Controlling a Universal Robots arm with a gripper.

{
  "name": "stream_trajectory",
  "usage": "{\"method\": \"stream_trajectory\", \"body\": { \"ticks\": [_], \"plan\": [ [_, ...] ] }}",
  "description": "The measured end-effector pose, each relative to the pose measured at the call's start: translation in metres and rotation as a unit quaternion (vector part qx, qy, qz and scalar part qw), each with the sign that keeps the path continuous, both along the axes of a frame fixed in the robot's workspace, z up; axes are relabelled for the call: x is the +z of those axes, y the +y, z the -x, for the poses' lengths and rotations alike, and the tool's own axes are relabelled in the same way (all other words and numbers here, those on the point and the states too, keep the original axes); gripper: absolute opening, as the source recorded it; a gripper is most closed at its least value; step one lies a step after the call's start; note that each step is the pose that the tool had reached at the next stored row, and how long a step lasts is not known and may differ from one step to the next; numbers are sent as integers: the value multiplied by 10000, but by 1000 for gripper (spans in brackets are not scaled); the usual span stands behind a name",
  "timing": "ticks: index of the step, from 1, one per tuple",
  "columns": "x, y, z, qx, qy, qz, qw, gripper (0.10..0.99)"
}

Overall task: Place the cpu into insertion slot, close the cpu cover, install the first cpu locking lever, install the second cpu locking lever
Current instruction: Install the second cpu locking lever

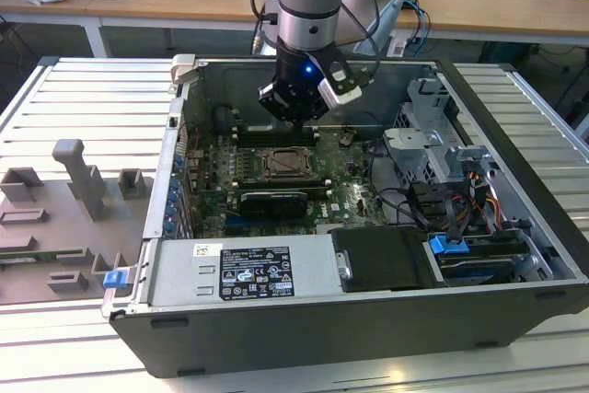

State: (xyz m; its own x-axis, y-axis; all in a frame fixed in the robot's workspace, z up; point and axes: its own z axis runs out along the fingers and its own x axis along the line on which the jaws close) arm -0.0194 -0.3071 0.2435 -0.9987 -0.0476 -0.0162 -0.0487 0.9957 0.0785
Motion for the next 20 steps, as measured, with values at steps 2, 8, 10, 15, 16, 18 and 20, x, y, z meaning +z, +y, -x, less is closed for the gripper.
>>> {"method": "stream_trajectory", "body": {
  "ticks": [2, 8, 10, 15, 16, 18, 20],
  "plan": [
    [0, -4, 0, -1, -1, -1, 10000, 106],
    [48, -6, 0, 0, 0, 0, 10000, 106],
    [79, -6, 0, 0, 0, -1, 10000, 106],
    [106, -61, 7, 0, 0, 0, 10000, 106],
    [105, -91, 8, 0, 0, -1, 10000, 106],
    [105, -125, 9, 0, 0, -1, 10000, 106],
    [103, -178, 9, 0, 0, 0, 10000, 106]
  ]
}}
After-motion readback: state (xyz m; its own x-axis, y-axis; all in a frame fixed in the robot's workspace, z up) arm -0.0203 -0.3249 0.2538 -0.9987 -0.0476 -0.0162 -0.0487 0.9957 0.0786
